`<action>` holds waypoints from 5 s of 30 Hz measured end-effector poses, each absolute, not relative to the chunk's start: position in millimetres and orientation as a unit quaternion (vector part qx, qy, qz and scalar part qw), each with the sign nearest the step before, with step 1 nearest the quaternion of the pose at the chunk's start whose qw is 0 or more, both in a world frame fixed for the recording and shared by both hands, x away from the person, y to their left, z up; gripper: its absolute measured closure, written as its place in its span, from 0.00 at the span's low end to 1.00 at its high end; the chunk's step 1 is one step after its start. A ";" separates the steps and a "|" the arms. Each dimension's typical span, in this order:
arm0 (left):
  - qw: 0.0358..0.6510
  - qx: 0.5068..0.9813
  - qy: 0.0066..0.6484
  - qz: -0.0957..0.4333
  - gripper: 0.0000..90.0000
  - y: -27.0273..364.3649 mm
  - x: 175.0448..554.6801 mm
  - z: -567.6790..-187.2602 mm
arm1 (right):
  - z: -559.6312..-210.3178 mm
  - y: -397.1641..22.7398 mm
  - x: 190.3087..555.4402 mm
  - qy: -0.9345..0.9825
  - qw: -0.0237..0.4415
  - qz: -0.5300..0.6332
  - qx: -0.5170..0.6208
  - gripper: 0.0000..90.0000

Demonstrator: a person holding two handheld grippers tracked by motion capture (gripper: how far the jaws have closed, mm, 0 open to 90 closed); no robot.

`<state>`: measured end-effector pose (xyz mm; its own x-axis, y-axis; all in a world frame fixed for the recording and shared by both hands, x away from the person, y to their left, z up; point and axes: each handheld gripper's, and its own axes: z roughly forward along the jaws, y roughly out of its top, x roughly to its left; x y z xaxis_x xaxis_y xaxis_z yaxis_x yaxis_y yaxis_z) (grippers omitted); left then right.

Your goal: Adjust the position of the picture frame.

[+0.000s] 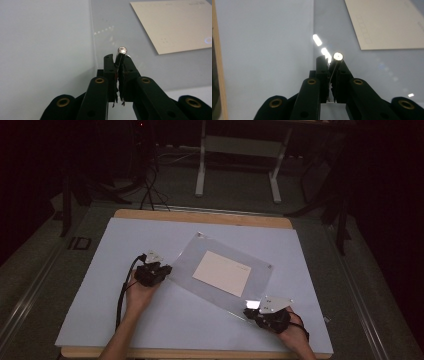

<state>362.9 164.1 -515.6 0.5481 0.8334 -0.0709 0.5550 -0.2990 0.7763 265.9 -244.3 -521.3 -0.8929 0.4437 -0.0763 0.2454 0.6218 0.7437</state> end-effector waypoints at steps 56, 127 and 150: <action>0.430 0.755 0.478 0.131 0.65 171.3 381.6 -505.6 | -500.4 -101.9 272.1 0.890 0.067 0.441 0.099 0.66; 0.426 0.859 0.265 0.102 0.93 123.9 225.7 -526.2 | -493.8 -84.1 471.1 0.857 0.147 0.404 0.285 0.79; 0.418 0.847 0.290 0.157 0.88 106.1 221.7 -530.8 | -517.4 -1.0 522.7 0.848 0.166 0.367 0.346 0.89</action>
